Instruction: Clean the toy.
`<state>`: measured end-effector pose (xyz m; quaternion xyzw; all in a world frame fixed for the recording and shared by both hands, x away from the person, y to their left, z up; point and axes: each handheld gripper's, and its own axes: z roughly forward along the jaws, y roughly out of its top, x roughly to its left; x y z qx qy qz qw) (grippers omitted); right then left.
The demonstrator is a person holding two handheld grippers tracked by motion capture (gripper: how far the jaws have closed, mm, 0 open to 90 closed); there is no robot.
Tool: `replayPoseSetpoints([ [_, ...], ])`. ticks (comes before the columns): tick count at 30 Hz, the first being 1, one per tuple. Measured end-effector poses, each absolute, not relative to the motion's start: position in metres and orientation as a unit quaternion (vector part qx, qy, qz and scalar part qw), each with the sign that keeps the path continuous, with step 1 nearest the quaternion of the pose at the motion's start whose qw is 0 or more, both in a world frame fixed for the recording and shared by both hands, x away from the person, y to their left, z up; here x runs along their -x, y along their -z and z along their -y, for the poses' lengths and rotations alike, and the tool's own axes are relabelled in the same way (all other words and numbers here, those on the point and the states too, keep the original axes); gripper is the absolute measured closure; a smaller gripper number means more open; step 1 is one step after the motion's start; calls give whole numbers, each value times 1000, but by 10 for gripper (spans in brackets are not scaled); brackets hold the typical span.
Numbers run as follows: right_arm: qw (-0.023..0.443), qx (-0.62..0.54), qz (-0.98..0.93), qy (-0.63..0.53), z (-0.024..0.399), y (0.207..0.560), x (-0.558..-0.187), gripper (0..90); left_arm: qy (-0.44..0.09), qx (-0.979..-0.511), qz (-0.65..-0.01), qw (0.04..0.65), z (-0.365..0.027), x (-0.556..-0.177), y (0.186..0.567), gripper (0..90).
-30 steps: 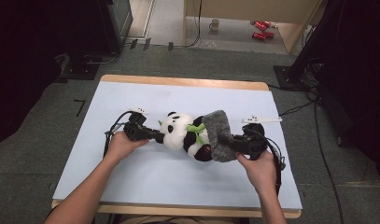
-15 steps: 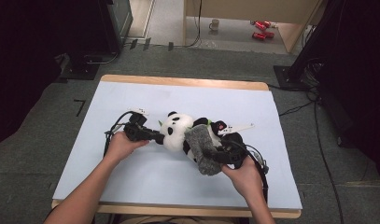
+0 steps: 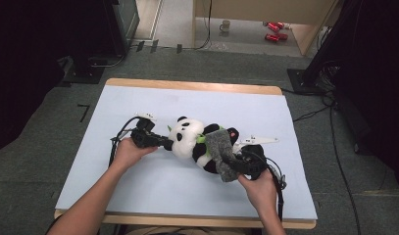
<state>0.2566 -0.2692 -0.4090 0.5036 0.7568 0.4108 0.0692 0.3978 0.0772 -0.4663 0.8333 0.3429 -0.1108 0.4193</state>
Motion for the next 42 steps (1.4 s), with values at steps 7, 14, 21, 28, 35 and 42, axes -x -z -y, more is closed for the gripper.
replayPoseSetpoints([
  [7, 70, -528, -748, -397, 280, 418, -260, 776, 113, -833, -345, 419, -78, -399, 467, 751],
  [14, 41, -526, -753, -394, 283, 429, -263, 775, 112, -834, -343, 417, -78, -399, 467, 751],
  [21, 35, -540, -739, -401, 299, 417, -264, 775, 117, -825, -356, 423, -78, -402, 467, 752],
  [28, 37, -517, -730, -446, 295, 392, -258, 775, 112, -822, -360, 426, -76, -401, 467, 754],
  [35, 37, -478, -751, -455, 270, 376, -253, 774, 106, -824, -359, 425, -75, -400, 466, 754],
  [42, 16, -482, -764, -429, 263, 402, -261, 763, 101, -832, -350, 418, -75, -398, 466, 752],
])
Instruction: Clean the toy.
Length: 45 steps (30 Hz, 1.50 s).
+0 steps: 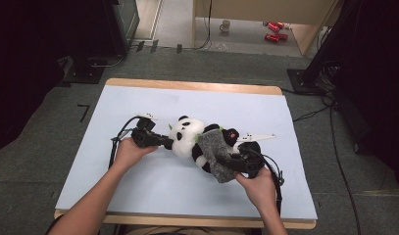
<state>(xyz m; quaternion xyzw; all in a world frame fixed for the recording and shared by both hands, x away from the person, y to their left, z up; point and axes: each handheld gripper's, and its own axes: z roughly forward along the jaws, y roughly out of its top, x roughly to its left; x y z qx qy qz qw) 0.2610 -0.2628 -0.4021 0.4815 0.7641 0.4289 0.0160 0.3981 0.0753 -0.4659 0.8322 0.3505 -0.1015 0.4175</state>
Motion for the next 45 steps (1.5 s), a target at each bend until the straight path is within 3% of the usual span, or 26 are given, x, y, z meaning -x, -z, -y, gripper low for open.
replayPoseSetpoints([
  [15, 21, -501, -773, -390, 283, 420, -262, 770, 105, -831, -351, 418, -77, -400, 467, 747],
  [21, 52, -513, -773, -369, 289, 422, -265, 769, 101, -829, -351, 424, -78, -400, 465, 740],
  [29, 59, -502, -752, -424, 292, 389, -257, 773, 79, -838, -333, 426, -79, -397, 462, 702],
  [32, 57, -487, -752, -441, 286, 377, -253, 772, 68, -841, -319, 432, -83, -395, 461, 636],
  [33, 53, -474, -755, -450, 277, 372, -251, 771, 56, -844, -310, 435, -86, -394, 462, 553],
  [37, 38, -458, -769, -444, 261, 369, -248, 771, 42, -845, -281, 452, -92, -390, 463, 439],
  [45, 17, -449, -795, -407, 242, 383, -247, 771, 33, -854, -220, 471, -95, -382, 464, 379],
])
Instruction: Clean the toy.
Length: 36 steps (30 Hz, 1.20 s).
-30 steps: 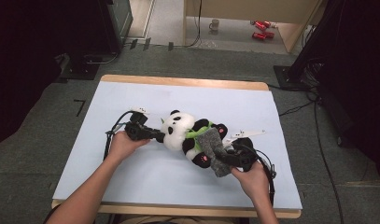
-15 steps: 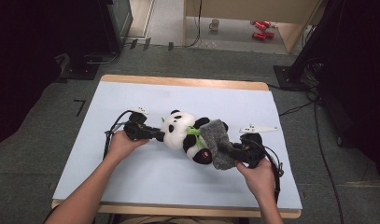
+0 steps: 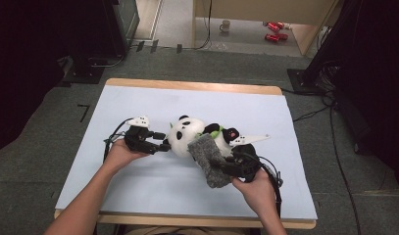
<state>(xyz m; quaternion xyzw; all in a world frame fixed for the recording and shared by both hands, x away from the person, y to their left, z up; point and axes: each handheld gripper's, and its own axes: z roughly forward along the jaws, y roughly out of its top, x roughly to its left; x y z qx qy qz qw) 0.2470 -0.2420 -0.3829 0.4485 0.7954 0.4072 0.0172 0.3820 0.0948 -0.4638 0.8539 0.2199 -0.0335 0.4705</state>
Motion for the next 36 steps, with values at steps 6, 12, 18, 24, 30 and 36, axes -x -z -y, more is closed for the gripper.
replayPoseSetpoints([
  [6, 49, -453, -798, -393, 246, 389, -251, 773, 27, -865, -208, 456, -88, -382, 470, 366],
  [12, 67, -462, -789, -400, 255, 389, -257, 773, 3, -868, -190, 458, -85, -379, 474, 363],
  [18, 73, -467, -784, -403, 259, 389, -265, 773, -17, -870, -179, 459, -79, -380, 480, 357],
  [24, 73, -477, -774, -409, 265, 387, -274, 773, -16, -852, -187, 488, -74, -386, 486, 387],
  [30, 65, -487, -757, -431, 270, 377, -280, 774, 5, -827, -233, 512, -67, -393, 485, 569],
  [36, 80, -477, -754, -444, 266, 359, -275, 776, 21, -826, -264, 497, -62, -393, 476, 707],
])
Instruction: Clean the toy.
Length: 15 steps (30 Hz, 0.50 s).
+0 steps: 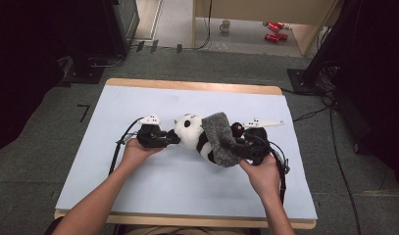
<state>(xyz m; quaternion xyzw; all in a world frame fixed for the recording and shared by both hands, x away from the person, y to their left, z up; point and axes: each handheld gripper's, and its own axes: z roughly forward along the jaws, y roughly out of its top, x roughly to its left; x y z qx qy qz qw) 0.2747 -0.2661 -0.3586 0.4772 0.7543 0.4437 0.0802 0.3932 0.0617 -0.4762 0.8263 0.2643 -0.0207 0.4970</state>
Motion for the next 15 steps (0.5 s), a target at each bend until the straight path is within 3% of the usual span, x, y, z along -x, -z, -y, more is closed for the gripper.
replayPoseSetpoints([
  [9, 69, -446, -762, -465, 237, 346, -267, 775, 56, -827, -297, 474, -58, -387, 461, 777],
  [15, 67, -453, -794, -400, 215, 386, -280, 777, 58, -828, -305, 467, -61, -374, 454, 809],
])
